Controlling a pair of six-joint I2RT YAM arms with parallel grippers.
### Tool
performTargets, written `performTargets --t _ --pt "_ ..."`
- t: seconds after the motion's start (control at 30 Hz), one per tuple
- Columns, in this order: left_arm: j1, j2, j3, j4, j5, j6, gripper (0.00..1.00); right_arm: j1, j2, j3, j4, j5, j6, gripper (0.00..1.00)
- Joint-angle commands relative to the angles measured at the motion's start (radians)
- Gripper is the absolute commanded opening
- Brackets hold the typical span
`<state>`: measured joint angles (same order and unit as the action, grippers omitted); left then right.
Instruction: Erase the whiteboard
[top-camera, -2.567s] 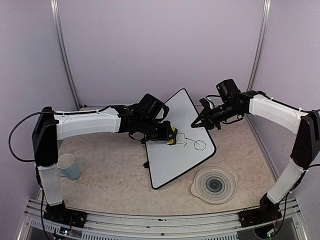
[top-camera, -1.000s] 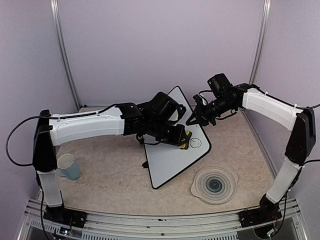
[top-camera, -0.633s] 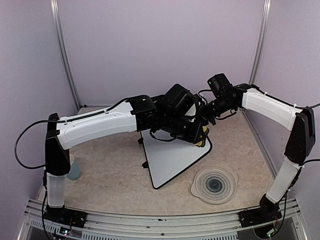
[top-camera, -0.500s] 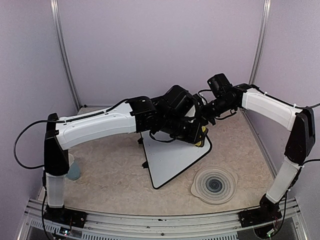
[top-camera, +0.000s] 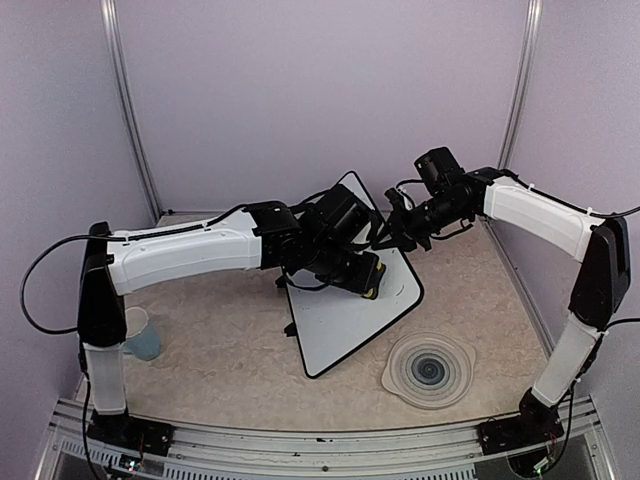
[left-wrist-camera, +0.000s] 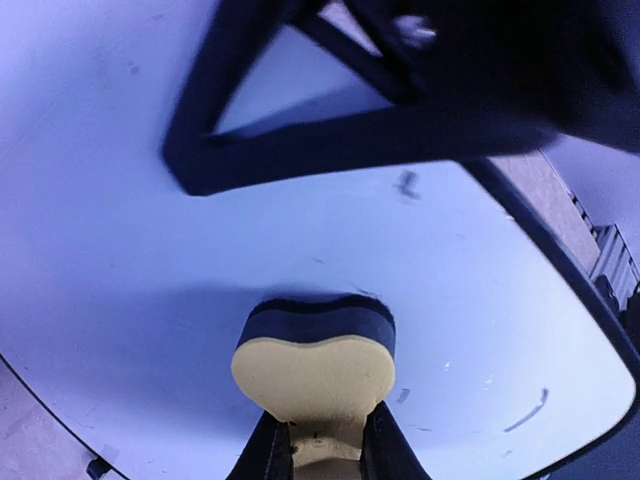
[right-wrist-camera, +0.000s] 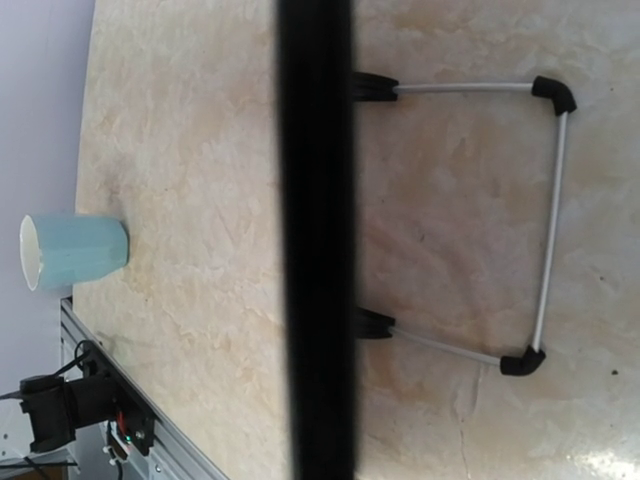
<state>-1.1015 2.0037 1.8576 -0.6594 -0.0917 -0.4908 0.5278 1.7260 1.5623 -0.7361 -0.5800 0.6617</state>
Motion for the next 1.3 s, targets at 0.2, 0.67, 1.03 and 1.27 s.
performTargets --t 0.2,0.67,1.03,1.27 --pt "-0.122 0.132 0.147 -0.043 0.236 0.200 0.00 0.057 0.033 0.004 0.138 -0.042 0.028 0.00" --pt "0.025 0.090 0.102 -0.231 -0.083 0.204 0.00 0.056 0.038 0.002 0.140 -0.041 0.033 0.00" --pt "-0.131 0.126 0.190 -0.145 0.046 0.361 0.00 0.057 0.047 0.008 0.146 -0.044 0.033 0.00" --pt "-0.165 0.174 0.225 -0.175 0.029 0.388 0.00 0.057 0.052 0.011 0.145 -0.043 0.036 0.00"
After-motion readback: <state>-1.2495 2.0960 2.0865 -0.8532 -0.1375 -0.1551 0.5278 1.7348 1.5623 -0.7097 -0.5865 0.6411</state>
